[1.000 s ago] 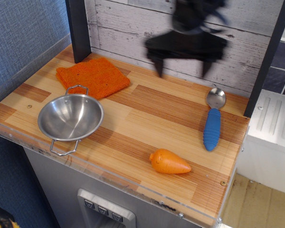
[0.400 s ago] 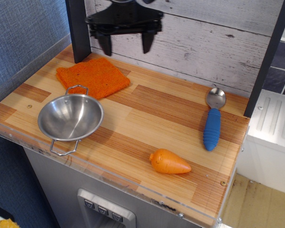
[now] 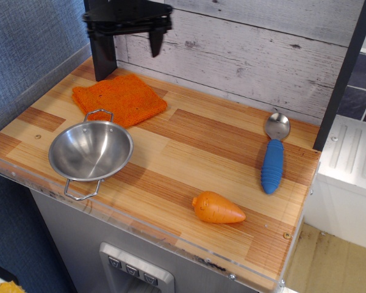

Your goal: Move the orange towel to the left of the blue spoon

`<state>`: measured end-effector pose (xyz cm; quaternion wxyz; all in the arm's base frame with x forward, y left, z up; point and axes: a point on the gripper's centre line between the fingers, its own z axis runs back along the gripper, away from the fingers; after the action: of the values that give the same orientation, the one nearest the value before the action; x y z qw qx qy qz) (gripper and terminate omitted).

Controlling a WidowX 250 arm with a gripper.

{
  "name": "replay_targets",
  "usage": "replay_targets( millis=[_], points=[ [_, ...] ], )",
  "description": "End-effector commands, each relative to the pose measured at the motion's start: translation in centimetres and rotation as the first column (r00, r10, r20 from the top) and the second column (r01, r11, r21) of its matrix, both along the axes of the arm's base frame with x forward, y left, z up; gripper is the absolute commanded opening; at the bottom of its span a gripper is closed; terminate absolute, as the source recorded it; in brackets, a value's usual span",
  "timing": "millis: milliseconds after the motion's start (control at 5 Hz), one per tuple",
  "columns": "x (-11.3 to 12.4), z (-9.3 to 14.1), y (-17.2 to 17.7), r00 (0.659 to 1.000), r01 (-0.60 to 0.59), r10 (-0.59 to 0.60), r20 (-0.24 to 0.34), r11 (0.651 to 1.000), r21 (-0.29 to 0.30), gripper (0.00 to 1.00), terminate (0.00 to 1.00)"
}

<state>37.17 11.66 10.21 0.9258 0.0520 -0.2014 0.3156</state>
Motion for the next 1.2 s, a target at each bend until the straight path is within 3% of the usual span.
replay_targets(
  millis=[0, 200, 600, 800, 1000],
  points=[
    [-0.3, -0.2, 1.3, 0.999, -0.04, 0.041, -0.008, 0.998, 0.058, 1.0, 0.0],
    [-0.8, -2.2, 1.0, 0.997, -0.039, 0.043, -0.066, 0.997, 0.066, 1.0, 0.0],
    [-1.6, -4.5, 1.5, 0.988, -0.098, 0.102, -0.116, 0.994, 0.041, 1.0, 0.0],
    [-2.2, -5.2, 2.4, 0.978, -0.169, 0.164, -0.13, 0.985, -0.024, 1.0, 0.0],
    [-2.3, -6.0, 2.4, 0.97, -0.192, 0.183, -0.161, 0.98, -0.046, 1.0, 0.0]
  ],
)
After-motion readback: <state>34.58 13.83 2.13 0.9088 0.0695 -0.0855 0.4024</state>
